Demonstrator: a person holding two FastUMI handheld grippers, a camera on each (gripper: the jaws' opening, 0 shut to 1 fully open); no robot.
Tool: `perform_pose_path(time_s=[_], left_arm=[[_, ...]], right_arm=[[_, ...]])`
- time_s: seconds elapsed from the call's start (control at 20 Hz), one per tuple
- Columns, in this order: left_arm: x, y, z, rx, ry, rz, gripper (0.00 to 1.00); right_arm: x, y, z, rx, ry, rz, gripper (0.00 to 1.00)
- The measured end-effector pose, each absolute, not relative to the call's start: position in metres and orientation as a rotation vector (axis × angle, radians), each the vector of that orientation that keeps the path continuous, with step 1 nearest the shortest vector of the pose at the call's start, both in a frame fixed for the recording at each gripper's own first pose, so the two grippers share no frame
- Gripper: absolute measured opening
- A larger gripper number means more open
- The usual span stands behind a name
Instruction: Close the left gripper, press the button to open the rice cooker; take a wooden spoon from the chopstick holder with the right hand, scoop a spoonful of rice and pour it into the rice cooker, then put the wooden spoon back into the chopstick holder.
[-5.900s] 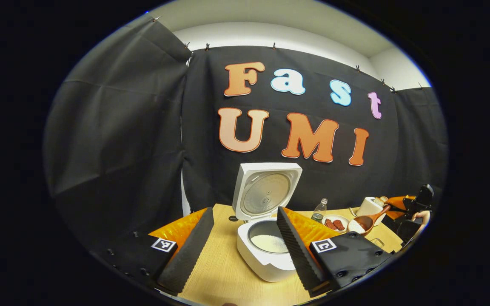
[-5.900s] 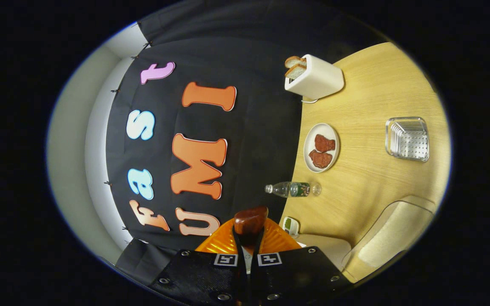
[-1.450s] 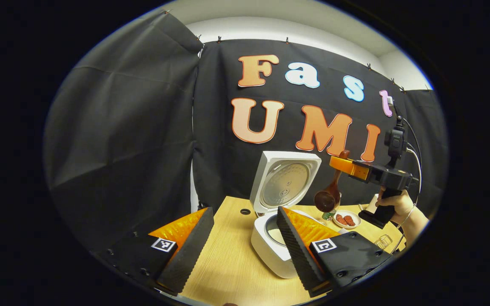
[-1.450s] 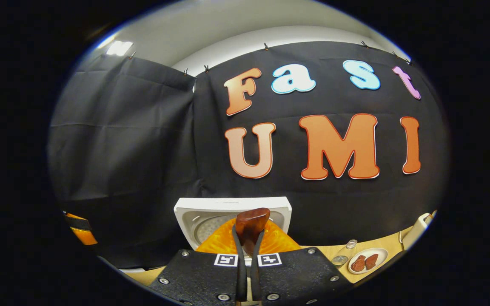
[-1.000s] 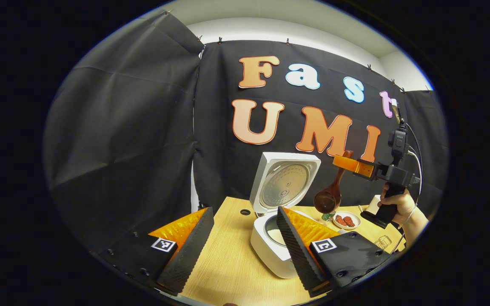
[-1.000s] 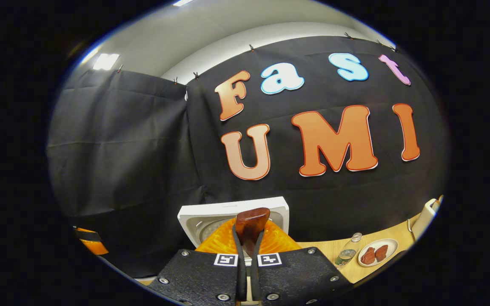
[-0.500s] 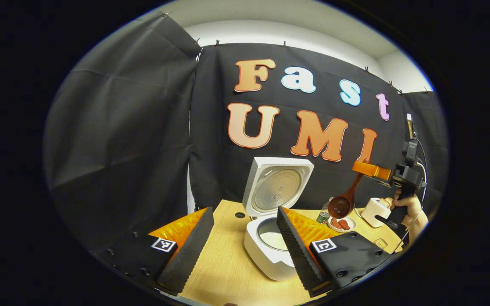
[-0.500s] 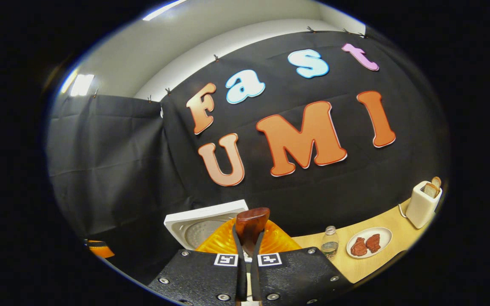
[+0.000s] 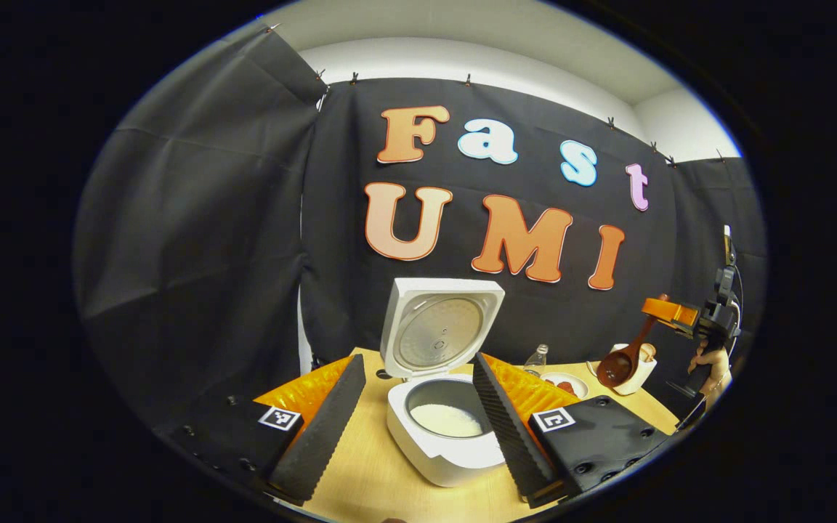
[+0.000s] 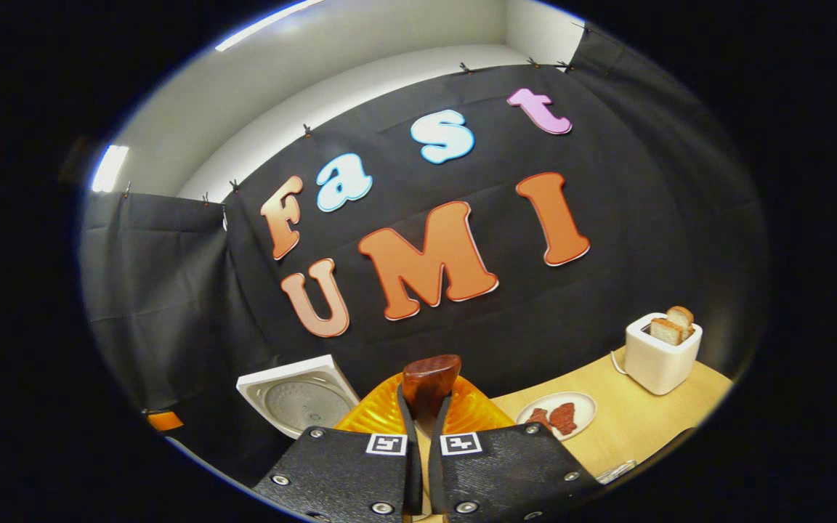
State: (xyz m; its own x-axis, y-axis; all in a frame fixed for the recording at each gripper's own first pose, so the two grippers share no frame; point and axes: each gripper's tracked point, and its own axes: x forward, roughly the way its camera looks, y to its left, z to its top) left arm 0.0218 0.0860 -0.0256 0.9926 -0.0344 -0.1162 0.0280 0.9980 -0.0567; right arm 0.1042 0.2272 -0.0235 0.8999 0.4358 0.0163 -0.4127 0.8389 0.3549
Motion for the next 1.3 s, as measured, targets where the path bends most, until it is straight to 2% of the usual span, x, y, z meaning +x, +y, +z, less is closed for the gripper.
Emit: perform_pose_path(time_s=[0.4,0.7,1.3], left_arm=[[0.026,0.046,-0.02,-0.049,0.112,-0.062,1.0],[0.031,0.021,-0.013,-0.014,0.106,-0.05,1.0],[0.03,-0.012,-0.019,0.015,0.119,-0.015,1.0]], right_arm=[[0.098,0.106,-0.068,0.413,0.106,0.276,0.02],[0.091,0.058,-0.121,0.466,0.162,0.208,0.03],[0.099,0.05,-0.229,0.513,0.308,0.198,0.03]])
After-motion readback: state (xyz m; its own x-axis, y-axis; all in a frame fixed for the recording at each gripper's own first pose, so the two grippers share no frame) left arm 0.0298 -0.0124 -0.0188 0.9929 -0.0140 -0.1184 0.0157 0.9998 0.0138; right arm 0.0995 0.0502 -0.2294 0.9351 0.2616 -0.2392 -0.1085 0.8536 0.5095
